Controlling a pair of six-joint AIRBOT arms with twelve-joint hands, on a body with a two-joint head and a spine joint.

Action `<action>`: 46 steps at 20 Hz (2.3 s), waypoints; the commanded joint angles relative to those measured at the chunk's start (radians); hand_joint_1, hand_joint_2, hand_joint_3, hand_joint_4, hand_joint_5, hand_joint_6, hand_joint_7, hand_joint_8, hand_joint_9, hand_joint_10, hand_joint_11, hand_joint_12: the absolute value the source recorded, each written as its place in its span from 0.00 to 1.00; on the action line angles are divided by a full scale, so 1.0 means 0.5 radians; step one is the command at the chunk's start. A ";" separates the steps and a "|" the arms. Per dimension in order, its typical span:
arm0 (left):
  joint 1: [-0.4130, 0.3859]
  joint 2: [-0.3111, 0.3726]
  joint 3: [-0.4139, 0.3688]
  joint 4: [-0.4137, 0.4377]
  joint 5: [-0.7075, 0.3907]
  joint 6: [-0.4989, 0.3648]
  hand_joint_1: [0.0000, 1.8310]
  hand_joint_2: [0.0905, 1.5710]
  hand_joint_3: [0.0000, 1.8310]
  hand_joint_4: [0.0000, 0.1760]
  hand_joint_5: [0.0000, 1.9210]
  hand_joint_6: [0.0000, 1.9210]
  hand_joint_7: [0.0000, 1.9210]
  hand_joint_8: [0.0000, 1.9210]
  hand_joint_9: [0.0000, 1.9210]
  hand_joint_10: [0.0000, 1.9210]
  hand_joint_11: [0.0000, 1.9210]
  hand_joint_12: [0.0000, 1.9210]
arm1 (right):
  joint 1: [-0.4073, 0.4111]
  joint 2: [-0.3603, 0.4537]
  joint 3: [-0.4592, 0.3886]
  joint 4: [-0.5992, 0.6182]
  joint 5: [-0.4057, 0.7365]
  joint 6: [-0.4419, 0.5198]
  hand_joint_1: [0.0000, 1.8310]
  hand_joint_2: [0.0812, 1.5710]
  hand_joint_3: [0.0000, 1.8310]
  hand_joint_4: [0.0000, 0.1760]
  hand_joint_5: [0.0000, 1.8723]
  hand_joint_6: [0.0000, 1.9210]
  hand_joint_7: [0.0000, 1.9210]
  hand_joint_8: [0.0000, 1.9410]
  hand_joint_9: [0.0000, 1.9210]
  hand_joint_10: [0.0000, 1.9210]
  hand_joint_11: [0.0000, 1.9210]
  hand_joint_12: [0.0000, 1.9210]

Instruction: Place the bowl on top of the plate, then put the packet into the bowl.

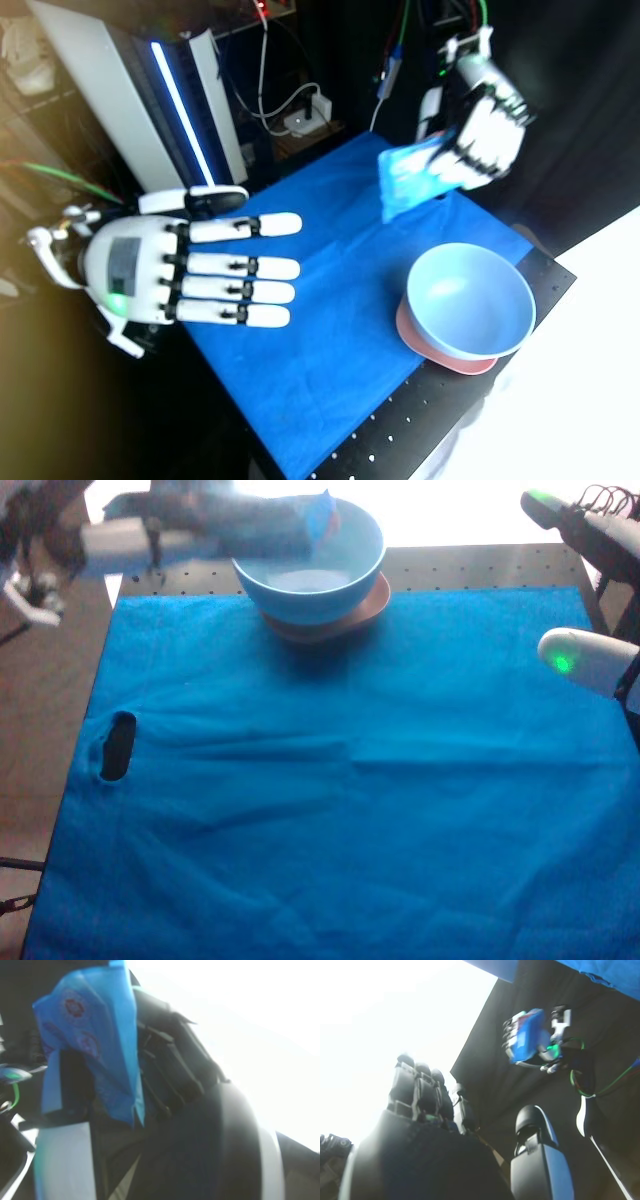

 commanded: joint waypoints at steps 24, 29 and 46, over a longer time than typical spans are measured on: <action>-0.176 -0.275 0.270 0.063 0.273 0.015 0.41 0.52 0.00 1.00 0.05 0.00 0.02 0.00 0.06 0.00 0.00 0.20 | -0.017 -0.055 0.032 0.070 0.242 0.014 0.19 0.82 0.00 0.70 0.00 0.00 0.00 0.00 0.00 0.00 0.00 0.00; 0.244 0.027 -0.073 -0.188 -0.199 0.097 0.32 0.49 0.00 1.00 0.00 0.00 0.00 0.00 0.00 0.00 0.00 0.00 | -0.065 -0.009 -0.007 0.094 0.245 0.014 0.22 0.76 0.00 0.87 0.00 0.00 0.00 0.00 0.00 0.00 0.00 0.00; 1.469 0.321 -0.799 -0.840 -1.358 0.107 0.32 0.49 0.00 0.82 0.00 0.00 0.00 0.00 0.00 0.00 0.00 0.00 | -0.506 0.221 -0.255 0.350 0.487 0.014 0.22 0.69 0.00 1.00 0.00 0.00 0.00 0.00 0.00 0.00 0.00 0.00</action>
